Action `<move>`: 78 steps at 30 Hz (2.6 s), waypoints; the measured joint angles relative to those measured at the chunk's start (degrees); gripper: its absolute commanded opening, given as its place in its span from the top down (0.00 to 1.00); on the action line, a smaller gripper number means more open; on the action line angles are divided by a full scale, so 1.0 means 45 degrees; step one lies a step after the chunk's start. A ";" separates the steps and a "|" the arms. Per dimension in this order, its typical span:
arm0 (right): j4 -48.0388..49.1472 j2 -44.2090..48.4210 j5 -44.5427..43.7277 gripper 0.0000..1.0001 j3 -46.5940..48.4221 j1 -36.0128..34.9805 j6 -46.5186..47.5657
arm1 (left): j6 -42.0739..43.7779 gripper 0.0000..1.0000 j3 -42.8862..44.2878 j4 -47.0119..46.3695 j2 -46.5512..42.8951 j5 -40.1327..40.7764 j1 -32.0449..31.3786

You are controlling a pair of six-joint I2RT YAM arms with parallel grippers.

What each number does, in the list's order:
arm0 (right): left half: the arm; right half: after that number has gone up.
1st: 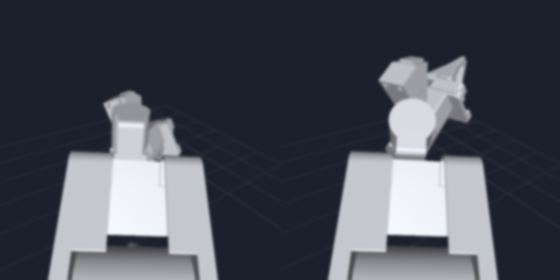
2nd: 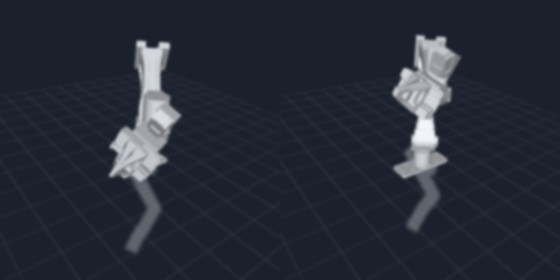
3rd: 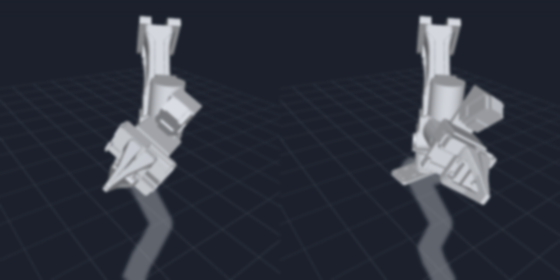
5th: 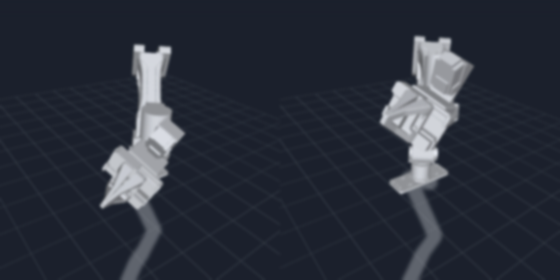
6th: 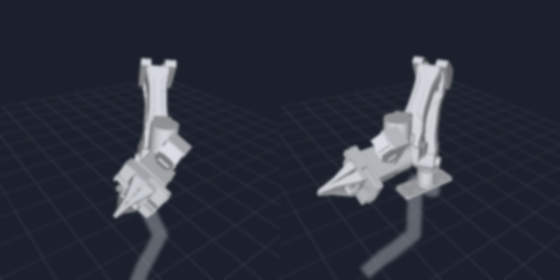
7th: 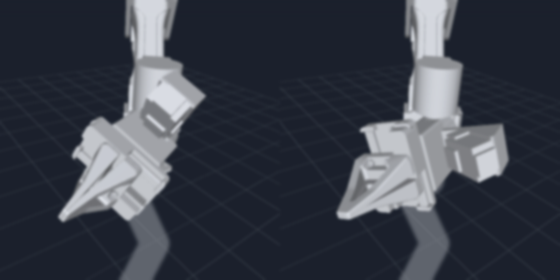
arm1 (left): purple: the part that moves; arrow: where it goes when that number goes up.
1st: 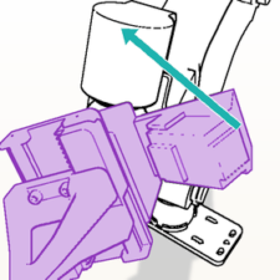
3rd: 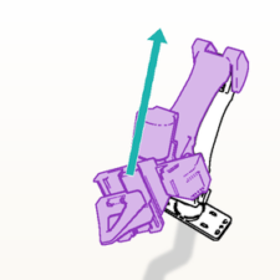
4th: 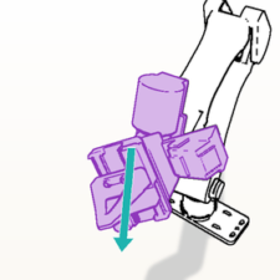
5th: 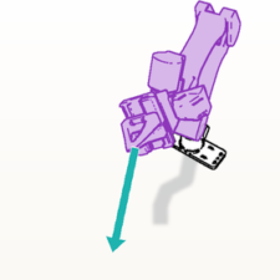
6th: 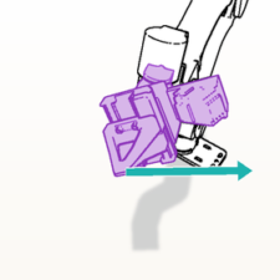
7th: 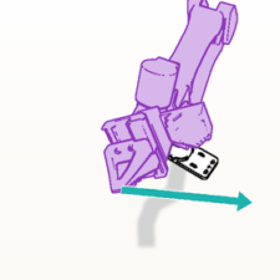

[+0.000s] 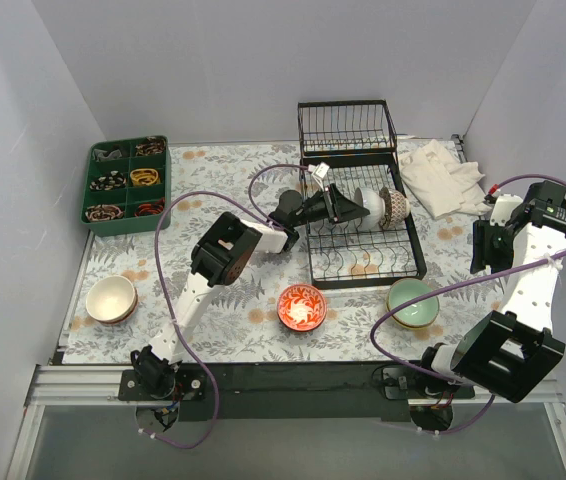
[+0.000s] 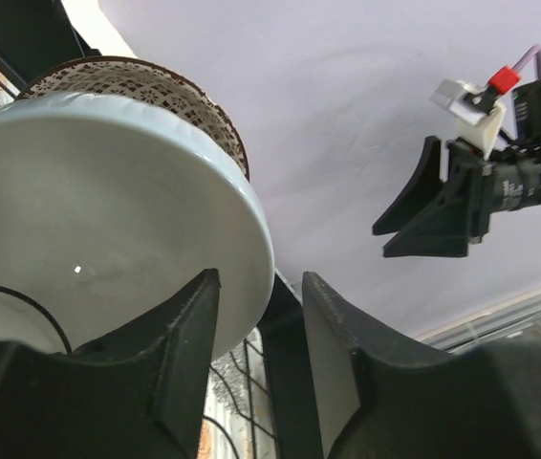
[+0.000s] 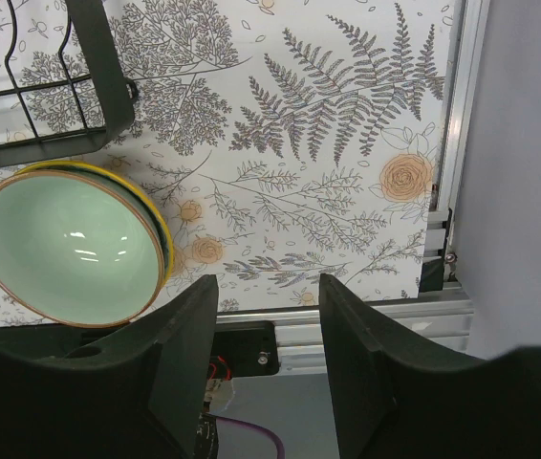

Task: Load the bowls into the dish rack

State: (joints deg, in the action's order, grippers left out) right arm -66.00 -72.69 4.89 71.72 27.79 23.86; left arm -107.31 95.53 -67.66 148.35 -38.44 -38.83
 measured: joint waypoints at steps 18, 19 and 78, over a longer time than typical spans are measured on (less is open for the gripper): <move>-0.0010 -0.0019 0.0971 0.43 0.0767 0.0000 0.0029 | 0.4697 0.46 -0.3997 0.5804 -0.5061 0.0019 0.0364; -0.0010 -0.0029 0.1059 0.43 0.0855 0.0000 0.0029 | 0.5008 0.46 -0.4391 0.6343 -0.5498 -0.0039 0.0471; 0.1035 0.0743 0.7028 0.46 -0.0058 0.0000 0.2977 | 2.5291 0.36 -0.7232 2.5048 -1.5562 0.3157 -0.3929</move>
State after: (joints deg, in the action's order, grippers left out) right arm -61.34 -69.34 36.51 71.46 27.79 37.26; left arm 6.50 62.98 45.06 78.32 -24.23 -56.51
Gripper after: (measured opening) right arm 0.538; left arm 0.640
